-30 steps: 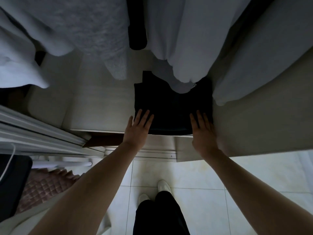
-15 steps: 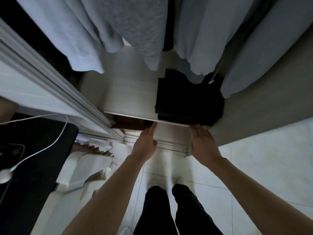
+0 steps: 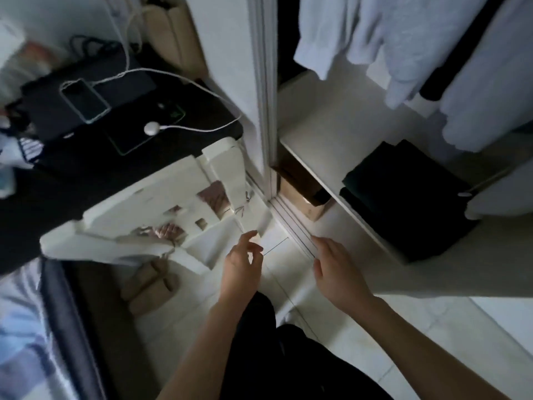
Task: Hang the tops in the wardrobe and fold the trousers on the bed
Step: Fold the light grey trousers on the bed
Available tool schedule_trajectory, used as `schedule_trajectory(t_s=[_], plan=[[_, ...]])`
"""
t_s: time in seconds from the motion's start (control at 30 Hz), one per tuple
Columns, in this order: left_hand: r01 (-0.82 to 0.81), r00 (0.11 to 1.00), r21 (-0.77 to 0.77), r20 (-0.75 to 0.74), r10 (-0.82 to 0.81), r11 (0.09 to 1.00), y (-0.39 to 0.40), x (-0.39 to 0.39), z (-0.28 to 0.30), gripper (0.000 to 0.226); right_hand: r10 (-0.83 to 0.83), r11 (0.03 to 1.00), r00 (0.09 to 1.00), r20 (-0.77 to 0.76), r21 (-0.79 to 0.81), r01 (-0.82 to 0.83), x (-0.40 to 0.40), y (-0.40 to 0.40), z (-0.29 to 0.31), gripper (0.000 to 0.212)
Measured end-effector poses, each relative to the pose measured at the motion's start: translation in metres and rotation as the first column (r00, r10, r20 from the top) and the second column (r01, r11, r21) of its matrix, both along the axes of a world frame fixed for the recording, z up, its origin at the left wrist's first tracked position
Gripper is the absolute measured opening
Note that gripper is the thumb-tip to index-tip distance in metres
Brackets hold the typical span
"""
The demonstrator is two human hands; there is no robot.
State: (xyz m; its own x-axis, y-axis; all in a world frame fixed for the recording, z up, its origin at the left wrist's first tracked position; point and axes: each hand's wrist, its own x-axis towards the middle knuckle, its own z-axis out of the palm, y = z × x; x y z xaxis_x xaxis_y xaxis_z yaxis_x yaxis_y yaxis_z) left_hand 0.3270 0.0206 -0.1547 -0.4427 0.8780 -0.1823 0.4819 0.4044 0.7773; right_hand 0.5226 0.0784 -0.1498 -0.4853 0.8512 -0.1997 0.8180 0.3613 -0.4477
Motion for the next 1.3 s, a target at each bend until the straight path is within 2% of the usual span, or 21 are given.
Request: schedule_trajectory(t_s=[0.07,0.13,0.27,0.37,0.6,0.63,0.73,0.77,0.93,1.1,1.3], plan=[[-0.179,0.984,-0.009,0.019,0.180,0.984,-0.041,0.000,0.006,0.037,0.139,0.990,0.990,-0.003,0.000,-0.139,-0.012,-0.014,0.006,0.047],[-0.264,0.964,-0.019,0.033,0.265,0.964,-0.069,0.001,0.010,0.035,0.211,0.977,0.977,-0.008,-0.015,-0.211,-0.020,-0.028,0.010,0.047],[-0.507,0.861,-0.034,0.026,0.508,0.861,-0.136,-0.003,0.020,0.033,0.466,0.884,0.885,0.005,-0.050,-0.465,-0.053,-0.061,0.016,0.049],[-0.676,0.736,-0.021,0.038,0.676,0.737,-0.194,-0.002,0.024,0.031,0.630,0.775,0.777,0.010,-0.087,-0.627,-0.082,-0.094,0.021,0.049],[-0.882,0.468,-0.032,0.051,0.882,0.470,-0.319,0.019,0.016,0.027,0.840,0.540,0.543,-0.005,-0.091,-0.837,-0.139,-0.173,0.026,0.042],[-0.919,0.390,-0.039,0.059,0.919,0.392,-0.351,0.026,0.015,0.025,0.873,0.485,0.488,-0.013,-0.090,-0.870,-0.151,-0.199,0.026,0.041],[-0.969,0.236,-0.055,0.057,0.970,0.239,-0.409,0.041,0.011,0.020,0.912,0.408,0.411,-0.016,-0.091,-0.909,-0.168,-0.248,0.027,0.042],[-0.984,0.161,-0.063,0.057,0.985,0.164,-0.442,0.051,0.011,0.018,0.933,0.357,0.359,-0.020,-0.083,-0.931,-0.174,-0.279,0.025,0.041],[-0.996,-0.064,-0.072,0.074,0.995,-0.058,-0.560,0.082,0.008,0.012,0.970,0.237,0.240,-0.042,-0.076,-0.969,-0.185,-0.397,0.027,0.040],[-0.975,-0.194,-0.115,0.018,0.981,-0.191,-0.677,0.110,0.005,0.010,0.991,0.100,0.109,-0.076,-0.117,-0.988,-0.191,-0.523,0.024,0.039],[-0.918,-0.348,-0.201,-0.005,0.937,-0.342,-0.791,0.130,-0.014,0.007,0.990,-0.129,-0.120,-0.068,-0.141,-0.982,-0.205,-0.660,0.016,0.039]])
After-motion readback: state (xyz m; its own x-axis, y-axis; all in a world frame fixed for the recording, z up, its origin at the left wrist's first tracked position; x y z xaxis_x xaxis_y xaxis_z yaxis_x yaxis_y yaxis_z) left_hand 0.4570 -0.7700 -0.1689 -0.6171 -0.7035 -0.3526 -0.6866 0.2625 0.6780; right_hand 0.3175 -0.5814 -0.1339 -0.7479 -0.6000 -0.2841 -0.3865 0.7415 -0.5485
